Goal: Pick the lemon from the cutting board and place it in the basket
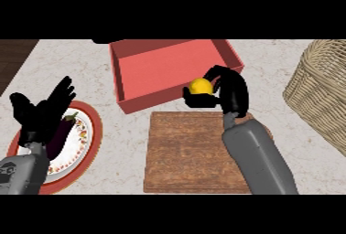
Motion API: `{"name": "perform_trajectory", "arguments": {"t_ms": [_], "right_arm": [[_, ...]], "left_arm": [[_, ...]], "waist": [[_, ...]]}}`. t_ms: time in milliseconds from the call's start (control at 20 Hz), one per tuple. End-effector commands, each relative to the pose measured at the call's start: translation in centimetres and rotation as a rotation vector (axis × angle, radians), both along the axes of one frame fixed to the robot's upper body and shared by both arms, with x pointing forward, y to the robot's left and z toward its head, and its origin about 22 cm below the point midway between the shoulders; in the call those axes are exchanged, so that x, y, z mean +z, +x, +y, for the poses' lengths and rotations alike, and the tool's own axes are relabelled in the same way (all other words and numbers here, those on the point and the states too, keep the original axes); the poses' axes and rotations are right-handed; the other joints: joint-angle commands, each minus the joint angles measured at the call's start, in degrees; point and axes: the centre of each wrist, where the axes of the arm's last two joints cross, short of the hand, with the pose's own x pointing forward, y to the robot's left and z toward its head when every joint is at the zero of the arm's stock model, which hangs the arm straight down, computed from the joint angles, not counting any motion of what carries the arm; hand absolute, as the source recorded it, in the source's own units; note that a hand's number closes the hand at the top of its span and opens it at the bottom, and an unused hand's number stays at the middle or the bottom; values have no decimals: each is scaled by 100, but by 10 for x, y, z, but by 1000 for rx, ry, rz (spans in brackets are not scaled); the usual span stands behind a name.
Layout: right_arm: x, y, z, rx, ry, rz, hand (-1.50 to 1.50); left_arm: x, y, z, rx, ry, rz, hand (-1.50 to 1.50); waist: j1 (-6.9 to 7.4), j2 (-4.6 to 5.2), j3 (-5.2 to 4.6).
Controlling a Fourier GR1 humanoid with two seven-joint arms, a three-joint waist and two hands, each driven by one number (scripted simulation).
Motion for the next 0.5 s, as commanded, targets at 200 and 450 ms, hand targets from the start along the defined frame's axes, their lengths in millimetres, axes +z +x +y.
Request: {"name": "perform_trajectory", "arguments": {"t_ms": [200, 450], "right_arm": [[81, -29, 78, -205, 81, -263, 150], [130, -30, 90, -362, -17, -259, 150]], "left_arm": [[4, 0, -4, 5, 15, -2, 0], [13, 2, -10, 37, 16, -6, 0]], "waist": [[-121, -21, -21], [-195, -17, -15]]}}
